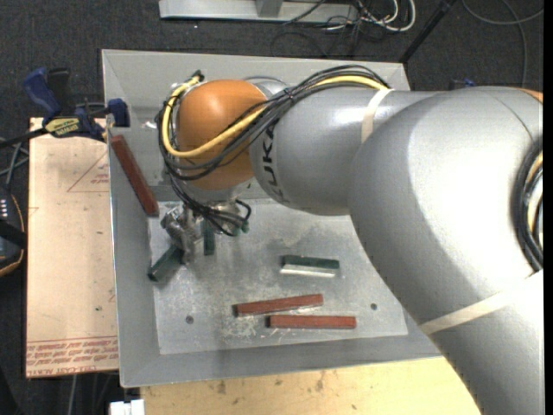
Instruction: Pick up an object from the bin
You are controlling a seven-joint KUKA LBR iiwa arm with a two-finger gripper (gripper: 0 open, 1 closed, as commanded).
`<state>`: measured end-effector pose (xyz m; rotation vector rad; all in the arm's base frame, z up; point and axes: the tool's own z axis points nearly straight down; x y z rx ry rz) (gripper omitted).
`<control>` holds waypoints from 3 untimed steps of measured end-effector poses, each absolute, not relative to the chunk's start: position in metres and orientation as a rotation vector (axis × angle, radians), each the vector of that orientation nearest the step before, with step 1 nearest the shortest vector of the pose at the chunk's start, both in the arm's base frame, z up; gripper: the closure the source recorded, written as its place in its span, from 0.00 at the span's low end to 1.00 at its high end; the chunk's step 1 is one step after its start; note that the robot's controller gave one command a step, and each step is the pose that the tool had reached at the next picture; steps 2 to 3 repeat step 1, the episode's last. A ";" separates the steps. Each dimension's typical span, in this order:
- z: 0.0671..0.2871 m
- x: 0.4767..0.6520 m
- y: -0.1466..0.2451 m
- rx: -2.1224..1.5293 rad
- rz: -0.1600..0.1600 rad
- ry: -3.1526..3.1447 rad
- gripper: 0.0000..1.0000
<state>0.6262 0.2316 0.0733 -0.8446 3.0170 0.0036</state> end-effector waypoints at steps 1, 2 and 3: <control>0.242 0.627 0.239 -0.819 0.003 3.023 1.00; 0.242 0.627 0.239 -0.819 0.003 3.023 1.00; 0.242 0.627 0.239 -0.819 0.003 3.023 1.00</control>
Offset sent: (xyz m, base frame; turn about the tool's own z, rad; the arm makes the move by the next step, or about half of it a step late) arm 0.0000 0.0000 0.0000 0.0000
